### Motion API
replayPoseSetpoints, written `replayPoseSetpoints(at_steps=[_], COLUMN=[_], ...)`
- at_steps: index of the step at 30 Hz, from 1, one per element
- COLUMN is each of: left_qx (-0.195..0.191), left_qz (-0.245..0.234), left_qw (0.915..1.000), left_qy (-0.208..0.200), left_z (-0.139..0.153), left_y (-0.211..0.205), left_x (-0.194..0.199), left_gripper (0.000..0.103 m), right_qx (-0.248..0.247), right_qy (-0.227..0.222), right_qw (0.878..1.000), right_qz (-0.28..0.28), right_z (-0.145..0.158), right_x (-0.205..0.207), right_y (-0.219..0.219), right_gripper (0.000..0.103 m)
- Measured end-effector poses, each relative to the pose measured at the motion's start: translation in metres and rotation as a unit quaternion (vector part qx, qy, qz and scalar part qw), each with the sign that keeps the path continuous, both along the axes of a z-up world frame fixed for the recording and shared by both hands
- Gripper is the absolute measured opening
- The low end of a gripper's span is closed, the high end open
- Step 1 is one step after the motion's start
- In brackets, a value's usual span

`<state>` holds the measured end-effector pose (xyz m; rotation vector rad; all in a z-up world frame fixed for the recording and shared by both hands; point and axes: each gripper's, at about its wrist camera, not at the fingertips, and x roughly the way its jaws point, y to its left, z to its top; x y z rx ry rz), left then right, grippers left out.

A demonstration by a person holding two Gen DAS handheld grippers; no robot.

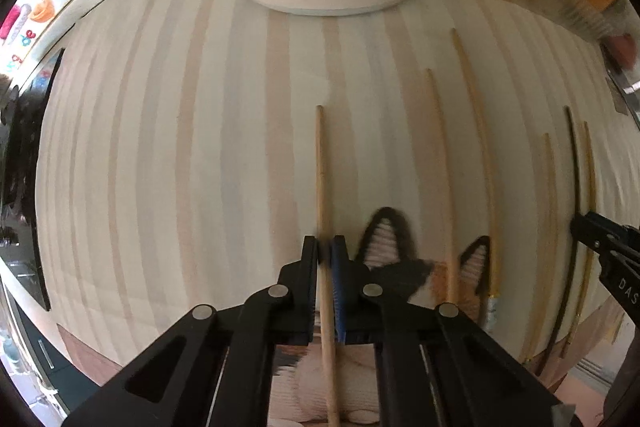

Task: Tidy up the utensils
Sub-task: 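Grasp a light wooden chopstick with the left tool while the right tool grasps a black chopstick, then lift both chopsticks and carry them toward the beige holder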

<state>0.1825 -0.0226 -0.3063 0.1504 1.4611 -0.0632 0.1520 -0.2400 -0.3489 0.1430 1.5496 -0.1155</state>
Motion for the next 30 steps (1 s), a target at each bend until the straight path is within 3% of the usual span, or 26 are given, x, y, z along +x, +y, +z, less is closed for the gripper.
replayPoseSetpoints(at_steps=[5,16,21,30], left_qx=[0.004,-0.003,-0.006,-0.008], left_qz=[0.027,0.031,0.029,0.030], left_qw=[0.9996,0.9994,0.9994,0.9993], left_qy=[0.001,0.012,0.018,0.022], left_z=[0.003,0.007,0.003,0.005], left_y=[0.027,0.052,0.048,0.044], left_x=[0.006,0.010,0.010,0.016], left_gripper=[0.005,0.005,0.005,0.005], right_qx=[-0.019,-0.018,0.017,-0.012], right_qy=[0.000,0.000,0.005,0.014], right_qw=[1.000,0.999,0.999,0.999], right_qz=[0.010,0.048,0.034,0.046], right_z=[-0.001,-0.007,-0.013,-0.018], right_x=[-0.002,-0.003,0.006,0.010], right_y=[0.004,0.025,0.011,0.002], right_gripper=[0.007,0.006,0.007,0.006])
